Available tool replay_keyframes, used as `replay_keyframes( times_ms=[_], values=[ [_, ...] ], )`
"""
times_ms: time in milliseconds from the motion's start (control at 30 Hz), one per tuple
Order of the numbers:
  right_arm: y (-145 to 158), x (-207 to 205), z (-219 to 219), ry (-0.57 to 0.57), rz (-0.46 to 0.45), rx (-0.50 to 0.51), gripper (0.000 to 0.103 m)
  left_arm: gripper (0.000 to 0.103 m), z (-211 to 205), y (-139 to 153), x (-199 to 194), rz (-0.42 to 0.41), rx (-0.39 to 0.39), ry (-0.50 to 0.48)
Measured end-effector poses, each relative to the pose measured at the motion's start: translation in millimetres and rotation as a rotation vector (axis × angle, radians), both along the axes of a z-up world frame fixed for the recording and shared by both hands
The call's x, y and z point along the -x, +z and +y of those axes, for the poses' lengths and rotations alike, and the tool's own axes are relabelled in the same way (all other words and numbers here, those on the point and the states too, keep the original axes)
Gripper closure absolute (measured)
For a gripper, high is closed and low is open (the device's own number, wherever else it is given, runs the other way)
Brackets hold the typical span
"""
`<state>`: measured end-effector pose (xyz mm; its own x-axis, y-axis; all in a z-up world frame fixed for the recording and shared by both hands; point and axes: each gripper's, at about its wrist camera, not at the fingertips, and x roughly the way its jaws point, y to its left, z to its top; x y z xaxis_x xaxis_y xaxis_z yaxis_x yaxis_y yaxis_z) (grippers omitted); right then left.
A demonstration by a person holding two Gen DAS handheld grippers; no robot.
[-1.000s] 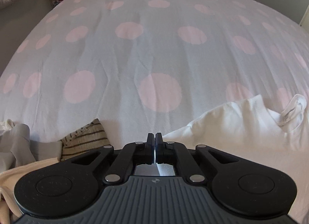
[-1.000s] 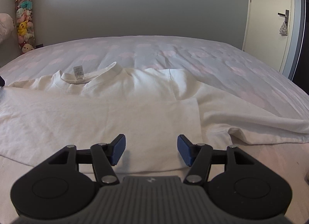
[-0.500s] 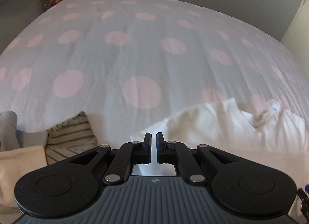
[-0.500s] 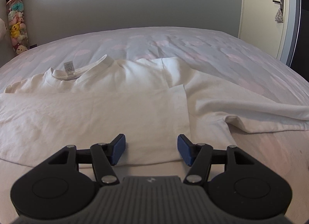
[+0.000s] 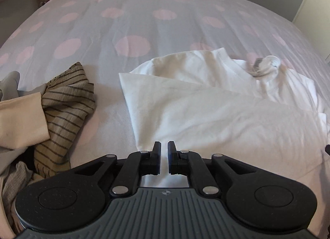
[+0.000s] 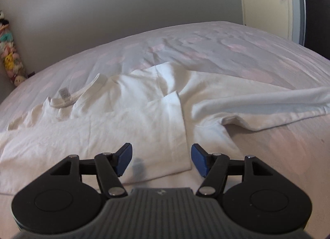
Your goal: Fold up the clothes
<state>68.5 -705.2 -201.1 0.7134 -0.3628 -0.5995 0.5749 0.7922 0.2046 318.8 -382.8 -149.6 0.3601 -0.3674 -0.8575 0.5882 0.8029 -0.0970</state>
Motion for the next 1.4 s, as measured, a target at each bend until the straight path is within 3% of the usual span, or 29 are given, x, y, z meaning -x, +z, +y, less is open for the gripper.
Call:
replay_keyframes(
  times_ms=[100,267,400,567,700,833,1200,1300,1367,1400],
  values=[
    [-1,12,-14,-0.067,-0.040,-0.070,0.040,0.091,10,0,31,-0.031,-0.004,0.019],
    [7,41,-35,-0.154,-0.126,-0.184,0.044,0.091,25,-12,63,0.007,-0.004,0.110],
    [17,76,-66,-0.239,-0.162,-0.301,0.045,0.090,32,-8,86,-0.047,-0.008,0.068],
    [53,131,-137,-0.295,-0.100,-0.305,0.045,0.090,36,-5,94,-0.064,0.019,0.051],
    [96,170,-198,-0.378,-0.012,-0.226,0.045,0.083,36,3,94,-0.054,0.076,0.009],
    [120,196,-249,-0.478,0.067,-0.220,0.045,0.083,34,-3,90,-0.066,0.047,-0.009],
    [87,196,-307,-0.559,0.261,-0.224,0.055,0.083,45,-10,71,-0.010,0.072,0.063],
    [73,197,-317,-0.587,0.268,-0.245,0.056,0.083,43,-10,70,-0.012,0.070,0.064],
    [67,197,-321,-0.597,0.268,-0.250,0.065,0.083,42,-9,70,-0.012,0.072,0.061],
    [66,196,-322,-0.599,0.267,-0.249,0.086,0.083,42,-9,70,-0.012,0.073,0.060]
  ],
)
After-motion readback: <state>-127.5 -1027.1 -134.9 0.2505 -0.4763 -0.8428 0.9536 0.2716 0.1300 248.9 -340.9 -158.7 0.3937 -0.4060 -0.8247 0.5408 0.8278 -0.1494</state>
